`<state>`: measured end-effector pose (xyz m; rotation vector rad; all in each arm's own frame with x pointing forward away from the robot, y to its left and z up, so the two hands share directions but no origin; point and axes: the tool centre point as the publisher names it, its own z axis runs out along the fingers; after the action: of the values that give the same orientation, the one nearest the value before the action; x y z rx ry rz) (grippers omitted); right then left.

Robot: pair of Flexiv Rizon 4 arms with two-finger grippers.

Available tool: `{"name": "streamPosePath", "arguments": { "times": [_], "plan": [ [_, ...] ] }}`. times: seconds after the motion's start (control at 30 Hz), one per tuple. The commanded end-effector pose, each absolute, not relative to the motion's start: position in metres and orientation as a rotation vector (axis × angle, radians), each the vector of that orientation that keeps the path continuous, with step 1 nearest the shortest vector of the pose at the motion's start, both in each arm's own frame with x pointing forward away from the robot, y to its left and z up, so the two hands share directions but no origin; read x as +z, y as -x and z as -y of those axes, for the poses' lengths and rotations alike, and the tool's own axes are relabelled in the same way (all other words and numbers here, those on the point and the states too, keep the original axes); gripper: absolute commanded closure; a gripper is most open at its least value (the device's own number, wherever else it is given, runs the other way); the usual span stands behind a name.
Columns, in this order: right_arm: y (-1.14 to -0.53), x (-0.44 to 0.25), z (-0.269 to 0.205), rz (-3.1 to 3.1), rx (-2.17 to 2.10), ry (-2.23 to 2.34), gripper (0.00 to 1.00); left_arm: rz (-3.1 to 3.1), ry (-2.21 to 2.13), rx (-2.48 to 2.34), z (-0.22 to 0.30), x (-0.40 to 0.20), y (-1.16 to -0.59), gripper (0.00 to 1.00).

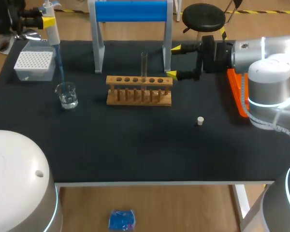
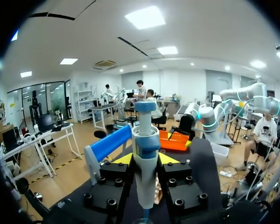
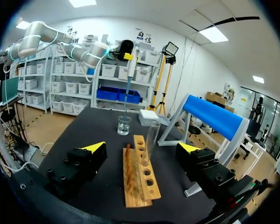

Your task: Invert the test tube, pick up the pipette, mount the tip to pipette, aspirate from beaker and dispense into the tube, eject the tip, return the pipette, and cap with the stopper.

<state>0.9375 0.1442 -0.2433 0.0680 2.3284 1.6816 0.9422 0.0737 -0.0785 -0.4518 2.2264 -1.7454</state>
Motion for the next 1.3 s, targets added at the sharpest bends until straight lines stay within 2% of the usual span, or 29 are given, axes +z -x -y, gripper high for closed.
{"name": "streamPosePath", "arguments": {
  "times": [0.03, 0.73, 1.0, 1.3],
  "plan": [
    [-0.937, -0.244, -0.145, -2.326, 1.682, -0.069, 0.0, -2.224, 0.458, -1.738, -0.072, -0.077, -0.939, 1.0],
    [-0.937, -0.244, -0.145, -2.326, 1.682, -0.069, 0.0, -2.224, 0.458, -1.738, -0.072, -0.077, -0.939, 1.0],
    [-0.937, -0.244, -0.145, -2.326, 1.682, -0.069, 0.0, -2.182, 0.336, -1.743, -0.024, -0.009, -0.937, 1.0],
    [-0.937, -0.244, -0.145, -2.326, 1.682, -0.069, 0.0, -2.211, 0.242, -1.779, 0.045, 0.041, -0.934, 1.0]
  ]
}}
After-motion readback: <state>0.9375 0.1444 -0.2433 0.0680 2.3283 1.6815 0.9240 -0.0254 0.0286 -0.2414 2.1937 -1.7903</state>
